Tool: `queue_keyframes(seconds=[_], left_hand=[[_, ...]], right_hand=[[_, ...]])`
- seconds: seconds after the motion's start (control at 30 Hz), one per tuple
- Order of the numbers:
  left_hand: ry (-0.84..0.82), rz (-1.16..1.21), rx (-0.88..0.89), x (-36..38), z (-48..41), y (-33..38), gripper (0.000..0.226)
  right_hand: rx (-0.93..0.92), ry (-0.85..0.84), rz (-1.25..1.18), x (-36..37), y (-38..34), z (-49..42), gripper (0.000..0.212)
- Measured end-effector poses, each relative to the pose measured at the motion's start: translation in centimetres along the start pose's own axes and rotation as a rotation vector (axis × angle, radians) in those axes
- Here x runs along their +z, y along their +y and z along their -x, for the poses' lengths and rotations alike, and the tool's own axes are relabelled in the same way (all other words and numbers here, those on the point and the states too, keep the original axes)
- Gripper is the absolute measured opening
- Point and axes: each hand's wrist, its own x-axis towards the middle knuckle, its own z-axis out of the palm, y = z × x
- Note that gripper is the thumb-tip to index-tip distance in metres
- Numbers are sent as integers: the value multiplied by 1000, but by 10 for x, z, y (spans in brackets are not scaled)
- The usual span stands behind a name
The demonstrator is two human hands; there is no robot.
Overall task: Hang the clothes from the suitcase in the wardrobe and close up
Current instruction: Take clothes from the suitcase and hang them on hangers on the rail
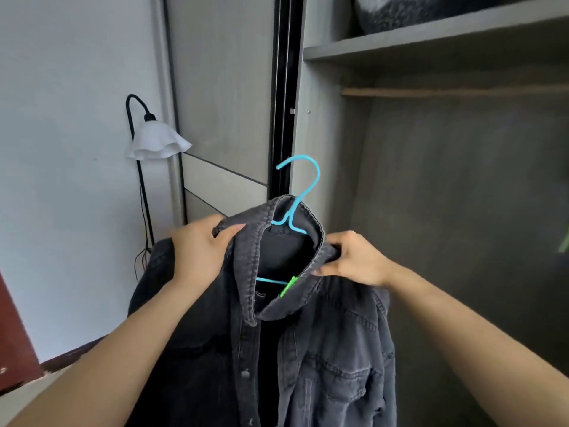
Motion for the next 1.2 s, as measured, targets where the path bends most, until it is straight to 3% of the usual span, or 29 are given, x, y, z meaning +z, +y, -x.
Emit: queue_keyframes(seconds=[0.1, 0.2, 0.23, 0.27, 0.33, 0.4, 0.5, 0.6, 0.73, 0.83, 0.9, 1.07, 1.2], left_hand=[[-54, 40, 23, 18, 6, -1, 50], [-78, 86, 17, 27, 5, -2, 51], [-94, 106, 22, 29, 4, 1, 50], [-110, 101, 30, 31, 4, 2, 50], [-136, 10, 31, 38, 2, 11, 43], [-184, -101, -44, 46, -2, 22, 30], [-303, -158, -123, 56, -5, 35, 34], [-375, -183, -149, 73, -3, 37, 32], [-564, 161, -403, 99, -14, 44, 12], [-788, 355, -598, 112, -34, 52, 27], [-884, 438, -650, 115, -48, 62, 24], [-868, 510, -613, 142, -83, 92, 32], [-745, 484, -404, 177, -114, 106, 33]], right_hand=[[-4, -62, -342, -7, -17, 12, 32], [55, -146, -513, -13, -28, 26, 24], [77, -131, -478, -15, -31, 29, 11], [92, -102, -367, -15, -34, 28, 12], [100, -72, -188, -16, -42, 27, 43], [112, -85, -159, -24, -53, 27, 51], [161, -118, -130, -40, -60, 32, 50], [229, -123, -114, -42, -54, 40, 36], [356, 2, -297, -33, -39, 38, 16], [473, 212, -448, -38, -28, 25, 11], [560, 363, -509, -52, -18, 10, 7], [606, 615, -532, -112, 6, -52, 11], [568, 717, -596, -163, 28, -104, 24]])
